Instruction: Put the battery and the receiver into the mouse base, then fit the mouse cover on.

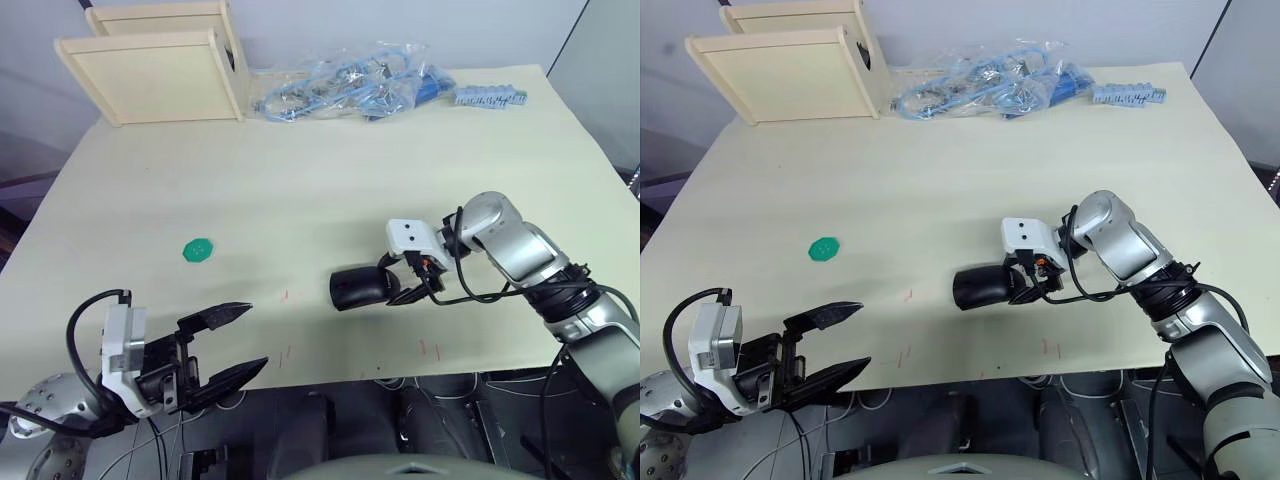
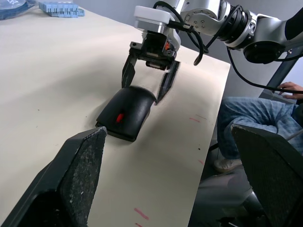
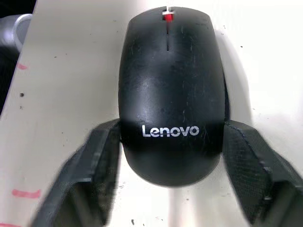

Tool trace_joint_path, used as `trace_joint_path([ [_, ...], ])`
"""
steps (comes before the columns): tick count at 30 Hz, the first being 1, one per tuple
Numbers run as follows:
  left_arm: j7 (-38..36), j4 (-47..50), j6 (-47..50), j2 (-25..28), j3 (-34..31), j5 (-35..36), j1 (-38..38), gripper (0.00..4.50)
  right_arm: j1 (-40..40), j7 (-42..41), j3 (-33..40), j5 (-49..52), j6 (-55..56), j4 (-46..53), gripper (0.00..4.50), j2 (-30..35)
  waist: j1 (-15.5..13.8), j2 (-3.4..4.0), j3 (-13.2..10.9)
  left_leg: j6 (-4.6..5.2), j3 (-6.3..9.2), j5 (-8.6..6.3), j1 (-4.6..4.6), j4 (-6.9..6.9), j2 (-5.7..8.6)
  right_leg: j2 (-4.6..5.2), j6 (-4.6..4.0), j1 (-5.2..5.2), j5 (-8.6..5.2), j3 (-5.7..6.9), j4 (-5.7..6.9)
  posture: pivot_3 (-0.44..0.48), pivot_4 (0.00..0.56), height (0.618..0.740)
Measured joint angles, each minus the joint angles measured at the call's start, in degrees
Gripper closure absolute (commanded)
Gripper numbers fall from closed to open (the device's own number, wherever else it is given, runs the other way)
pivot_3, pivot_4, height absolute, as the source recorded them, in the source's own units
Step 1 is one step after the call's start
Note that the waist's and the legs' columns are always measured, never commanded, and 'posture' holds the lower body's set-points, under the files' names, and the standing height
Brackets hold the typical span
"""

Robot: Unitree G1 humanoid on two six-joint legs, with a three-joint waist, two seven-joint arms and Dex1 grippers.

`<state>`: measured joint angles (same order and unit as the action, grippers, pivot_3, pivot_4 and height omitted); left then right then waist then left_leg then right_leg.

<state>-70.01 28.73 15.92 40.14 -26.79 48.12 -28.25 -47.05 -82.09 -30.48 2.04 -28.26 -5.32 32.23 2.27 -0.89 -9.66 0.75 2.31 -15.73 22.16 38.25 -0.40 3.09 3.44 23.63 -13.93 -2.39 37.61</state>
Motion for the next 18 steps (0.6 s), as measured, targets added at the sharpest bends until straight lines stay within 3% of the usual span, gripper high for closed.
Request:
trace_joint_path([
  [18, 0.2, 0.0, 0.0, 0.0, 0.0, -0.3, 0.3, 0.0, 0.1, 1.3, 0.0, 0.4, 1.1, 0.8, 0.08, -0.3, 0.0, 0.01, -0.1, 0.0, 0.0, 0.0, 0.01, -0.01, 0.0, 0.01, 0.0, 0.01, 0.01, 0.0, 0.0, 0.0, 0.15, 0.74],
])
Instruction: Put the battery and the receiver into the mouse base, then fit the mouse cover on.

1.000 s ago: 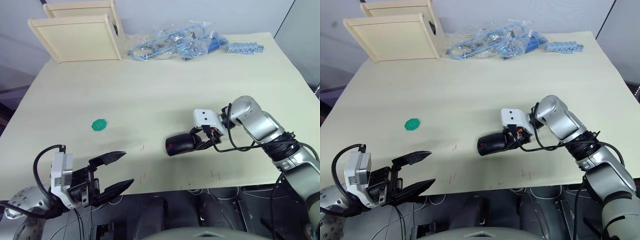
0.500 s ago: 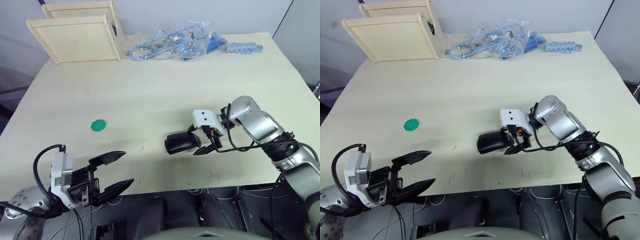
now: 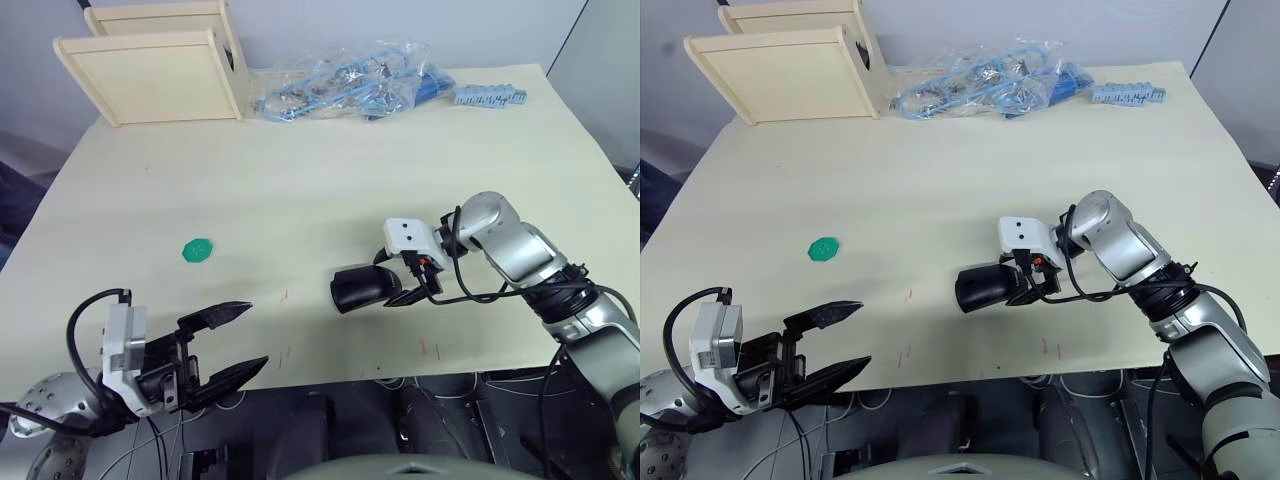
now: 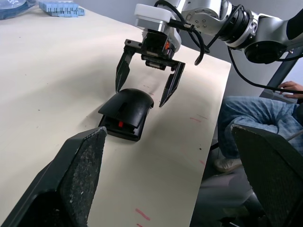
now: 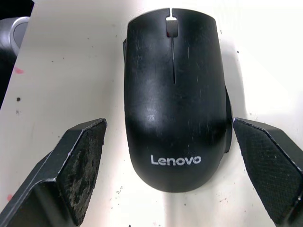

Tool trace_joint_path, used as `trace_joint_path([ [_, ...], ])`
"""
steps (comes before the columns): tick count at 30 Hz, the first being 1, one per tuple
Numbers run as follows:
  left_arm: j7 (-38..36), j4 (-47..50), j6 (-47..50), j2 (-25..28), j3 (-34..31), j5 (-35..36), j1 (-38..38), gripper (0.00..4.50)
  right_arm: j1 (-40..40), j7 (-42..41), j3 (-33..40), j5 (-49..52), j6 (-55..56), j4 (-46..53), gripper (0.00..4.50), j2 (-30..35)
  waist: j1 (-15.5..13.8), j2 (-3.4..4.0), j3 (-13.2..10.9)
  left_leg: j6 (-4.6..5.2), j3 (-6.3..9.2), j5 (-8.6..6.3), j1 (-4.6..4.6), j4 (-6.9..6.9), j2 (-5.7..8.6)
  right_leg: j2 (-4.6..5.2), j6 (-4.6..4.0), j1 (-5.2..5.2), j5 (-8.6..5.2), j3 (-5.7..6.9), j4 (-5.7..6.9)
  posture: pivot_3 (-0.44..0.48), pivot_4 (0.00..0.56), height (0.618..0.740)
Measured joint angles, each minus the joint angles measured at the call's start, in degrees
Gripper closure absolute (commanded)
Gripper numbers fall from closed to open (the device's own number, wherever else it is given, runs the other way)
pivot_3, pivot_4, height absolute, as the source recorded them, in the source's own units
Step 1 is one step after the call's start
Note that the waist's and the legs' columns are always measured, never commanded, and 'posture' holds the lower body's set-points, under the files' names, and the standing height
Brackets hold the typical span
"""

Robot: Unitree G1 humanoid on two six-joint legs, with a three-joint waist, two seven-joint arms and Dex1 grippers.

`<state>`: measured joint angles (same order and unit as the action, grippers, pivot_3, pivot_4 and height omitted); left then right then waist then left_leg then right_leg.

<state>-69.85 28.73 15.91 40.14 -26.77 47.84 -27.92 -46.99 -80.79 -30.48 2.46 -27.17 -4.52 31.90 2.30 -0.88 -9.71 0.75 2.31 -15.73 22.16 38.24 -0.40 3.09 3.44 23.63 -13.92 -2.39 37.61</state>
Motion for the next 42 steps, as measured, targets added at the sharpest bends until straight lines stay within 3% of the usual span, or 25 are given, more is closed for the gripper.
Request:
trace_joint_path([
  [12, -0.2, 0.0, 0.0, 0.0, 0.0, -0.4, 0.3, 0.0, 2.1, 1.4, 2.6, 2.6, 0.9, 2.7, 0.08, 1.1, -0.1, -0.02, 0.0, 0.0, 0.01, 0.0, 0.01, 0.0, 0.0, 0.02, 0.0, 0.0, 0.0, 0.0, 0.0, 0.0, 0.15, 0.74],
  [23, -0.4, 0.0, 0.1, 0.1, 0.2, -0.4, 1.5, 0.0, 12.5, 6.1, 13.5, 9.3, 2.3, 5.8, 0.08, 1.6, -0.2, -0.03, -0.1, 0.0, 0.01, 0.0, 0.02, 0.0, 0.01, 0.0, 0.0, -0.01, 0.0, 0.03, 0.0, 0.0, 0.15, 0.74],
  [29, -0.4, -0.1, 0.4, 0.4, 0.3, -0.4, 2.7, 0.0, 16.7, 9.2, 14.3, 10.0, 7.3, 5.7, 0.08, 0.6, -0.1, -0.04, -0.1, 0.0, -0.04, 0.0, 0.02, 0.0, 0.01, 0.01, 0.01, -0.01, 0.0, -0.02, 0.0, 0.0, 0.15, 0.74],
  [42, -0.6, -0.1, 2.3, 1.0, 0.3, -0.4, 4.0, 0.0, 18.0, 10.2, 15.0, 10.7, 12.0, 1.6, 0.08, -1.9, -0.1, -0.05, -0.1, 0.0, -0.04, 0.0, 0.01, 0.0, 0.01, 0.0, 0.02, -0.01, 0.0, -0.01, 0.01, 0.0, 0.15, 0.74],
])
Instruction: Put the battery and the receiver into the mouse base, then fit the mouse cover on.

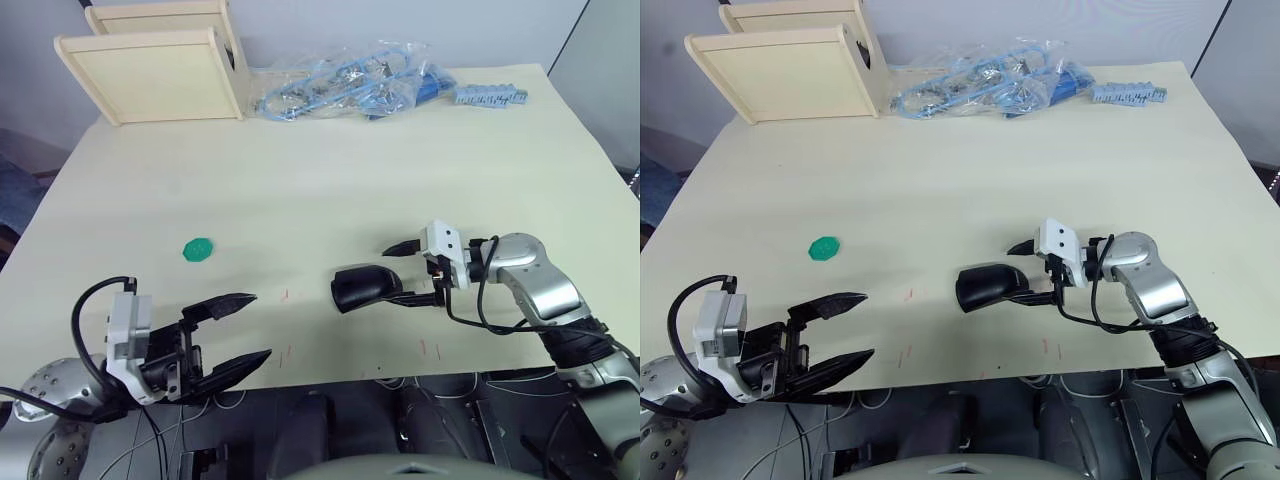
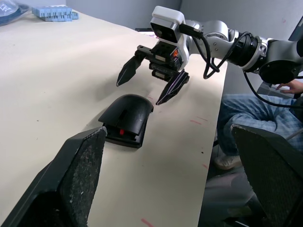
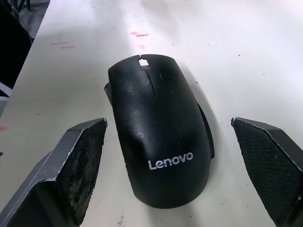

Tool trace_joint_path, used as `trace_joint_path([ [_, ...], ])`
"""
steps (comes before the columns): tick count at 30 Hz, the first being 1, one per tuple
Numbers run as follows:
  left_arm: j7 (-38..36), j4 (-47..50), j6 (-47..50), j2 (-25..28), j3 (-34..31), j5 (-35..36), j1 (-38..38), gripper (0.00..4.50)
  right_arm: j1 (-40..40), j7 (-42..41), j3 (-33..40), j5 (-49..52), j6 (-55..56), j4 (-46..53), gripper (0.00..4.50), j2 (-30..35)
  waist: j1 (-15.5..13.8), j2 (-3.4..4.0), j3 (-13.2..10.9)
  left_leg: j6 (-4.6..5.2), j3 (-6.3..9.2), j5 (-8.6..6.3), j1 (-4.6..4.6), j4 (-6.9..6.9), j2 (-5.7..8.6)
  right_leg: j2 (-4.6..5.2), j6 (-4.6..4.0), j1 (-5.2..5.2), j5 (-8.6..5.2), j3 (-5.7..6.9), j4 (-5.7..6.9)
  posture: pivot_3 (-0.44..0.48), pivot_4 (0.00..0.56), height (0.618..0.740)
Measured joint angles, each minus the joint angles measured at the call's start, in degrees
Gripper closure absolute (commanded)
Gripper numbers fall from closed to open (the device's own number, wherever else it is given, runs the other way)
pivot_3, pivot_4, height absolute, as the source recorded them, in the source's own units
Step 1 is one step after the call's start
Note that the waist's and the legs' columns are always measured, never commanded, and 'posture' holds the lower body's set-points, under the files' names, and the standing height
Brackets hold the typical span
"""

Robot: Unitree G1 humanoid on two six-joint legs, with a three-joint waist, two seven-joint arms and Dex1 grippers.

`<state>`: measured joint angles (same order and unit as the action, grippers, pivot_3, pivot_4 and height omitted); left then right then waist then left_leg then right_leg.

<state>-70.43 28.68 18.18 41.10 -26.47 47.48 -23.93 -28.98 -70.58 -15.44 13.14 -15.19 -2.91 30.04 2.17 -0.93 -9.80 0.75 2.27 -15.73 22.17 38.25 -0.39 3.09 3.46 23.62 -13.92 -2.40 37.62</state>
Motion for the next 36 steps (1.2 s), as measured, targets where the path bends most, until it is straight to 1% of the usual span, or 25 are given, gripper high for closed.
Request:
trace_joint_path([
  [12, -0.5, 0.0, 0.4, 0.0, 0.0, 0.0, -0.1, 0.0, 0.4, -1.6, -0.3, 0.1, 2.9, -4.3, 0.08, -1.2, 0.0, 0.0, 0.0, 0.0, -0.01, 0.0, -0.01, 0.0, 0.0, 0.0, 0.0, 0.0, 0.0, -0.01, 0.01, 0.0, 0.15, 0.74],
  [36, -0.7, 0.0, 0.5, 0.0, -0.2, 0.1, -1.7, 0.0, -0.4, -2.0, -0.4, -1.6, 4.8, -7.1, 0.08, -3.2, 0.0, 0.0, 0.0, 0.0, -0.03, 0.0, -0.01, 0.0, 0.01, 0.0, 0.0, 0.0, 0.0, -0.01, 0.01, 0.0, 0.15, 0.74],
])
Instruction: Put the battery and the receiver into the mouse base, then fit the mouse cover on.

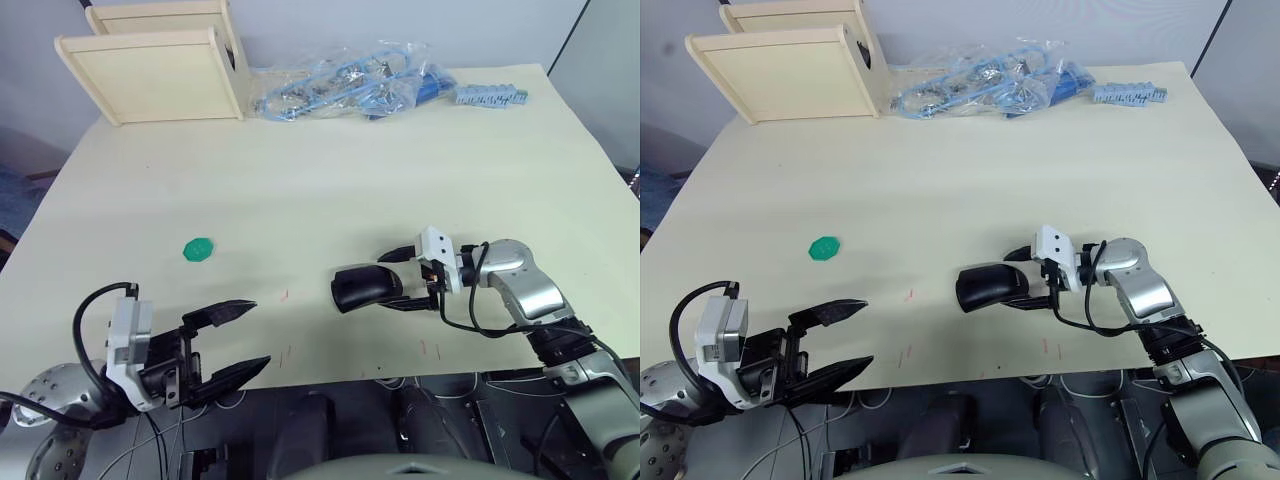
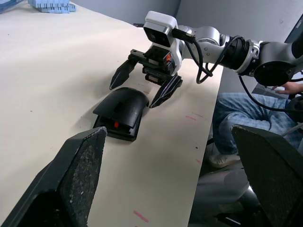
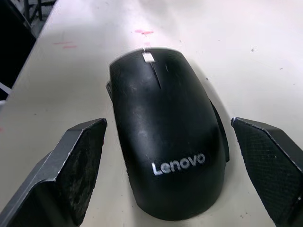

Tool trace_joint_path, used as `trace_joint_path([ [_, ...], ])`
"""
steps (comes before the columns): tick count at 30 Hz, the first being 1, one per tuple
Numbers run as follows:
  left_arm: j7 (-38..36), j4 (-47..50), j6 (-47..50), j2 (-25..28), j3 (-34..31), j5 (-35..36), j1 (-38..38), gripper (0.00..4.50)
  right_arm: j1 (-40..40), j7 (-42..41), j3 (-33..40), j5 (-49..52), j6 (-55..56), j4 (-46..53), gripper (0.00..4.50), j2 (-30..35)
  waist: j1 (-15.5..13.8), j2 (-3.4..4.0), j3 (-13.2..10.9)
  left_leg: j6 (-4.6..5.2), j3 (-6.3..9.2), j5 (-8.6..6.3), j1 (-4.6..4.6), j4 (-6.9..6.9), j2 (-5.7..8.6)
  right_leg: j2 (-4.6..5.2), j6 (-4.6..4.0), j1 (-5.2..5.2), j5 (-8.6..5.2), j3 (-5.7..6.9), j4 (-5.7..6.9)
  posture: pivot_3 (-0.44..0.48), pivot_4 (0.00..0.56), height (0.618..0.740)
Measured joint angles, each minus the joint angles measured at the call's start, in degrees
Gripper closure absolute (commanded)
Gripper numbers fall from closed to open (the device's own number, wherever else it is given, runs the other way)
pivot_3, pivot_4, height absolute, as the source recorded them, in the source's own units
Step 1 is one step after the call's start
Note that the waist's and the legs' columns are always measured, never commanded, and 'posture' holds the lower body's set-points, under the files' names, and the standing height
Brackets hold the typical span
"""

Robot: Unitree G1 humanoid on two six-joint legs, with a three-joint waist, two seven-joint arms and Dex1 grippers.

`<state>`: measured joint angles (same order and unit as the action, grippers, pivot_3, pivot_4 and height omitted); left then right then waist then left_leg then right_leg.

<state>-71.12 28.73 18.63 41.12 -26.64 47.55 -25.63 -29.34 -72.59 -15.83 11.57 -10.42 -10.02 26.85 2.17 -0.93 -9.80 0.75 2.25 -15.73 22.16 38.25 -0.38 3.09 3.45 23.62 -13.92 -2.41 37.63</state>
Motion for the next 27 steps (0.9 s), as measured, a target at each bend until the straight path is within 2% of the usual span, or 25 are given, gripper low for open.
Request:
trace_joint_path([
  [22, -0.1, 0.0, 0.0, 0.2, -0.2, 0.0, -0.4, 0.0, -1.1, -1.5, 0.0, -0.3, 1.8, -1.9, 0.08, 0.7, 0.0, 0.0, 0.0, 0.0, -0.04, 0.0, 0.0, 0.0, 0.0, 0.0, 0.0, 0.0, 0.0, 0.0, 0.0, 0.0, 0.15, 0.74],
  [23, -0.1, 0.0, 0.0, 0.2, -0.2, 0.0, -0.5, 0.0, -1.1, -1.6, 0.0, -0.3, 1.8, -1.9, 0.58, 0.7, 0.0, 0.0, 0.0, 0.0, -0.04, 0.0, 0.0, 0.0, 0.0, 0.0, 0.0, 0.0, 0.0, 0.0, 0.0, 0.0, 0.15, 0.74],
  [25, -0.1, 0.0, 0.0, 0.2, -0.2, 0.0, -0.6, 0.0, -1.1, -1.8, 0.0, -0.3, 1.8, -2.0, 1.23, 0.7, 0.0, 0.0, 0.0, 0.0, -0.04, 0.0, 0.0, 0.0, 0.0, 0.0, 0.0, 0.0, 0.0, 0.0, 0.0, 0.0, 0.15, 0.74],
  [27, -0.1, 0.0, 0.0, 0.2, -0.2, 0.0, -0.6, 0.0, -1.1, -1.9, 0.0, -0.4, 1.9, -2.0, 1.23, 0.7, 0.0, 0.0, 0.0, 0.0, -0.04, 0.0, -0.01, 0.0, 0.0, 0.0, 0.0, 0.0, 0.0, 0.0, 0.01, 0.0, 0.15, 0.74],
])
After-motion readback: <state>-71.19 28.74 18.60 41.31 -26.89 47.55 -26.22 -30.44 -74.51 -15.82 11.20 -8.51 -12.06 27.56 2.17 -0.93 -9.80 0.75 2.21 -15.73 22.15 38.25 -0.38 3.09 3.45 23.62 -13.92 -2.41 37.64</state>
